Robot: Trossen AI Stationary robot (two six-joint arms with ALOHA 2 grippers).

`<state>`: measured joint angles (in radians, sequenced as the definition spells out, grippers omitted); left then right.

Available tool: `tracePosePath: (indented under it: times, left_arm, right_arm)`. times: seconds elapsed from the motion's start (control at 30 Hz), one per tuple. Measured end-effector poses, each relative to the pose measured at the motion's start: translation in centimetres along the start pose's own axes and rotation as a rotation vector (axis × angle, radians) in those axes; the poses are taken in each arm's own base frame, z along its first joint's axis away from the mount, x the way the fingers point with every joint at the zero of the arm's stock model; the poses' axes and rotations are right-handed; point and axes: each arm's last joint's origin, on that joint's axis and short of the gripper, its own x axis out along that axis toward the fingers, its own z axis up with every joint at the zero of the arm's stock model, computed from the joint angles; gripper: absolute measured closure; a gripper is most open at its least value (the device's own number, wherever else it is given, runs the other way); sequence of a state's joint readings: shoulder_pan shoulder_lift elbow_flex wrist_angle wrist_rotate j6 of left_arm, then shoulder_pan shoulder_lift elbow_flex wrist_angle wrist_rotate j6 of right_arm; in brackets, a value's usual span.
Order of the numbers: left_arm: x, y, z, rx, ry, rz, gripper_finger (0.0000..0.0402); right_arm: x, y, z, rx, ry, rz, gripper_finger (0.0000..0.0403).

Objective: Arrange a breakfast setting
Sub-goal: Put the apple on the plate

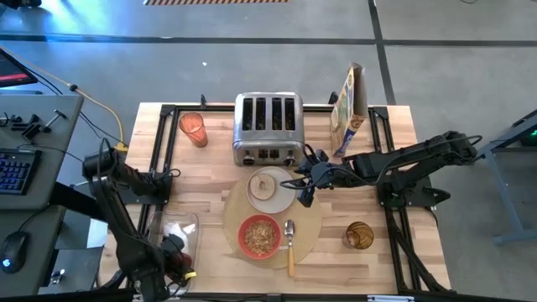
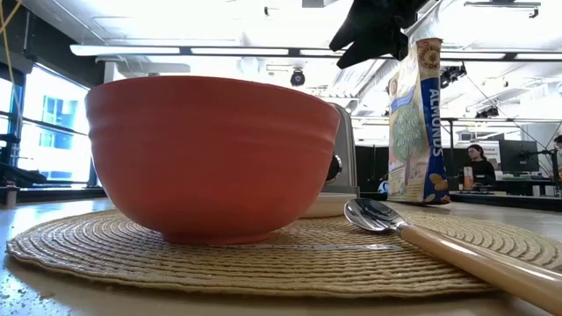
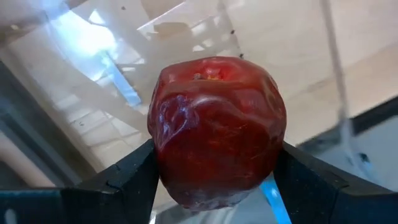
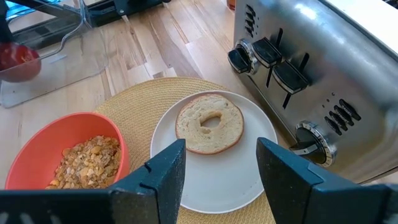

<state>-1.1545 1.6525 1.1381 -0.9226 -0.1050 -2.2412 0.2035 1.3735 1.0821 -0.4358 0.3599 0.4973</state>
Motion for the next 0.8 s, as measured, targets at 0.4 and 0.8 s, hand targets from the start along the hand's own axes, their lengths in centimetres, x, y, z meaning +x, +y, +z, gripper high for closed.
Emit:
tracePosePath:
  times: [0.4,0.8]
  left_arm:
    - [-6.8,2.2,2.0,0.043,0.011,-0.218,0.0147]
    - [-10.7,4.2,5.5,0.094,-0.146,-0.370,0.0147]
  right_arm:
    - [0.0,0.0,0.0,0.000,0.000,0.000,0.0226]
    - [0.0,0.0,0.0,0.000,0.000,0.000,0.0226]
